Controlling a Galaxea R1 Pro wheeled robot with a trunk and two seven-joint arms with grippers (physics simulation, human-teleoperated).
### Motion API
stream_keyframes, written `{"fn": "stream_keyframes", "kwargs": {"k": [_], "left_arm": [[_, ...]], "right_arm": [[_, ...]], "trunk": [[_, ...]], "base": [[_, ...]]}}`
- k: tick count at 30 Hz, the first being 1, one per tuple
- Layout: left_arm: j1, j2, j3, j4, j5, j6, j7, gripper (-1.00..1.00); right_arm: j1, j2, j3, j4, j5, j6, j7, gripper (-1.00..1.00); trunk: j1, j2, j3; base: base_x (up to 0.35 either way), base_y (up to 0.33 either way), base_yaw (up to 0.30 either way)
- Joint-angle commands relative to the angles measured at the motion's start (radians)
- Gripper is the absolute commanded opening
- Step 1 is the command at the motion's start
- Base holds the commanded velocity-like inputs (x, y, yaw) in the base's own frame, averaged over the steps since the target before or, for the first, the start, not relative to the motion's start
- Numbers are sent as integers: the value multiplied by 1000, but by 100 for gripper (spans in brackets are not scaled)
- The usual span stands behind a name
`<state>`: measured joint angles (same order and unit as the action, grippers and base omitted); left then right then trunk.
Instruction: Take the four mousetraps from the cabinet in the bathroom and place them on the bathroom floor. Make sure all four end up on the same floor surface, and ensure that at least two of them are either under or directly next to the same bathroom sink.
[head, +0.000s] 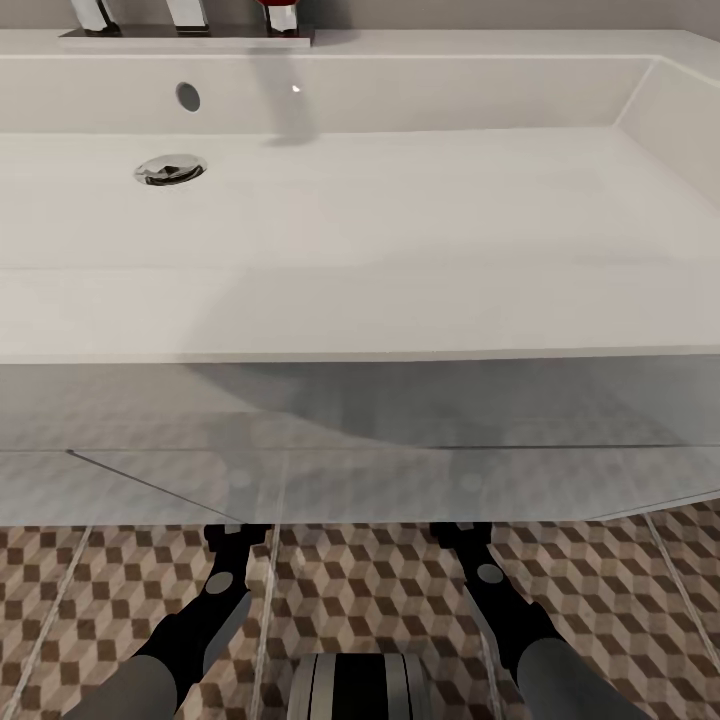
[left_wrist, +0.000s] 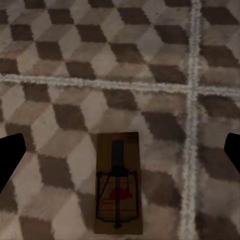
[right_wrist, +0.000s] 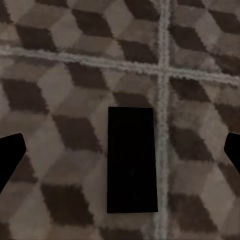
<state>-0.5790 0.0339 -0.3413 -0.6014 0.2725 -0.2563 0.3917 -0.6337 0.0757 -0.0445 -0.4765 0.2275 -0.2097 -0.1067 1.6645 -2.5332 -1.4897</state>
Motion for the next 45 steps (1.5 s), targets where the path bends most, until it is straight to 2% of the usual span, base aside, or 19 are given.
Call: {"fn": "stream_keyframes", "kwargs": {"k": [1, 29, 45], "left_arm": [[-1, 1, -8, 0, 10, -5, 7, 100], [-1, -2, -7, 0, 13, -2, 16, 100], [-1, -2, -7, 1, 11, -1, 18, 100]], "right_arm": [[0, 1, -5, 1, 10, -3, -3, 100], [-1, 1, -5, 1, 10, -2, -3, 100], [-1, 1, -5, 1, 10, -2, -2, 100]], "trunk": [[0, 0, -1], [0, 0, -1], [0, 0, -1]], "base": [[0, 0, 0], [-6, 0, 0], [-296, 0, 0]]}}
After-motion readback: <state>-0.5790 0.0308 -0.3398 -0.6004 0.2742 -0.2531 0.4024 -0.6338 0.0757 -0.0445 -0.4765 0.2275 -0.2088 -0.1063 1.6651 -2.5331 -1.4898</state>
